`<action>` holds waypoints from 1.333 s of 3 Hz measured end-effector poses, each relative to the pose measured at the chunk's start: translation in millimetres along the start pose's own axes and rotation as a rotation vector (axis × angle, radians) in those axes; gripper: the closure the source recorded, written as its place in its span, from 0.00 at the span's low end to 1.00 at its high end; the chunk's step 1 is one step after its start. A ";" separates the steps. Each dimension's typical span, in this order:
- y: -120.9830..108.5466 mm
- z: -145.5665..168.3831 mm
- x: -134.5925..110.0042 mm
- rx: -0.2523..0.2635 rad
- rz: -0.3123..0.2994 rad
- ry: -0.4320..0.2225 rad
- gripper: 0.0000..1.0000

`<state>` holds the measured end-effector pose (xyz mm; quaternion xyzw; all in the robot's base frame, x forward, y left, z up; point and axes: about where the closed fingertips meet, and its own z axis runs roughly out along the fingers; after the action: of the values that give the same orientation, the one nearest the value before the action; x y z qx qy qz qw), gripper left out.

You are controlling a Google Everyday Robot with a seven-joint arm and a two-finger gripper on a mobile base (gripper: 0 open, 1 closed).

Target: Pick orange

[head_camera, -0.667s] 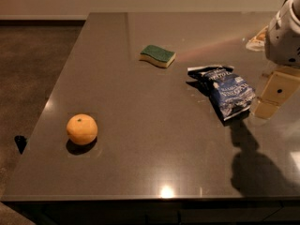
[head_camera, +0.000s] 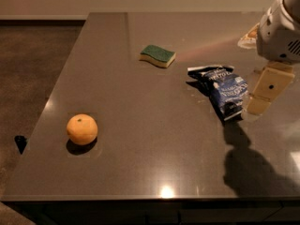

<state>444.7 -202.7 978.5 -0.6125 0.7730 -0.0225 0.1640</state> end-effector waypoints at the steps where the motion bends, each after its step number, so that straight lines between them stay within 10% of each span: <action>1: -1.9 14.2 -44.9 -0.022 -0.045 -0.069 0.00; 4: 43.2 74.3 -193.3 -0.135 -0.233 -0.280 0.00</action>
Offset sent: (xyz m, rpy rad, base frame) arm 0.0314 0.1749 -0.0251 0.1930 -0.0006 0.2586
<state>462.8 4.9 941.7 -0.7044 0.6663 0.0960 0.2249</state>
